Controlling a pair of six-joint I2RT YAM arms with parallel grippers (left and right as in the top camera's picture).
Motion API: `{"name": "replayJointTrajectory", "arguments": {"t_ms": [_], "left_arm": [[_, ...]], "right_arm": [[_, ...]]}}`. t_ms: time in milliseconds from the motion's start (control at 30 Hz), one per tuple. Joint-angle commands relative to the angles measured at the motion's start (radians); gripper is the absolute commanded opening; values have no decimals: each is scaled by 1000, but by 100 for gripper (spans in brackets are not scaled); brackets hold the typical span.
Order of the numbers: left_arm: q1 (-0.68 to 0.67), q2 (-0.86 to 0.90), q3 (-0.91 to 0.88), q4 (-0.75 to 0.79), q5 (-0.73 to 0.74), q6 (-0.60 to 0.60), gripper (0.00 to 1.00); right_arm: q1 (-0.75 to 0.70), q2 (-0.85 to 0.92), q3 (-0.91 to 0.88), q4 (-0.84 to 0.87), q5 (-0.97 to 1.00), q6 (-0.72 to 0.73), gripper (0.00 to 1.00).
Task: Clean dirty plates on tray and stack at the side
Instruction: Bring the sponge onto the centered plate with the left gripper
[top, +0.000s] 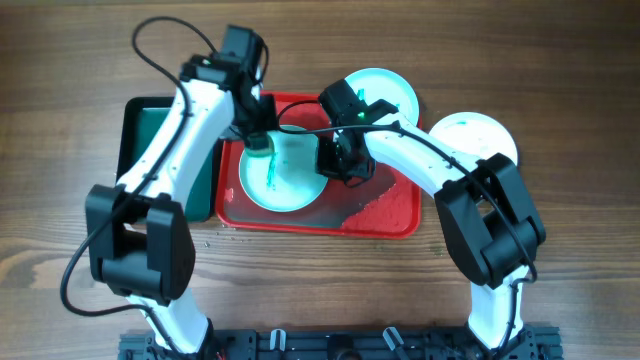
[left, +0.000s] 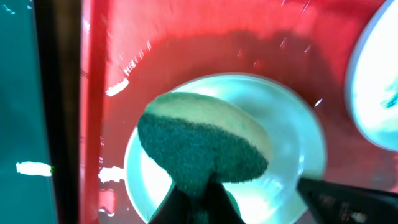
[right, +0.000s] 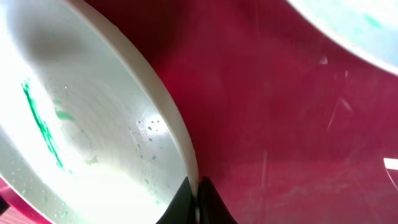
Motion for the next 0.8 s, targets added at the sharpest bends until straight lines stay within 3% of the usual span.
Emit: {"name": "replayJointTrajectory", "arguments": {"t_ms": [0,67,233,333,400,500,567,667,767], "left_arm": [[3,6,-153,113,-30,-1,4],[5,6,-219,171,-30,11,4],[5,6,-348,321,-27,229,4],[5,6,-413,417,5,259,4],[5,6,-424,424,114,266,4],[-6,6,-424,418,467,435,4],[-22,6,-424,395,558,492,4],[-30,6,-424,380,523,491,4],[-19,6,-424,406,222,296,4]], "right_arm": [[-6,20,21,-2,-5,-54,4],[-20,20,21,-3,-41,-82,4],[-31,22,21,5,-77,-130,5],[-31,22,21,7,-77,-130,4],[-31,22,21,8,-77,-134,4],[-31,22,21,9,-77,-137,4],[-31,22,21,8,-77,-146,4],[-31,22,21,8,-78,-147,4],[-31,22,21,8,-77,-147,4]]}}
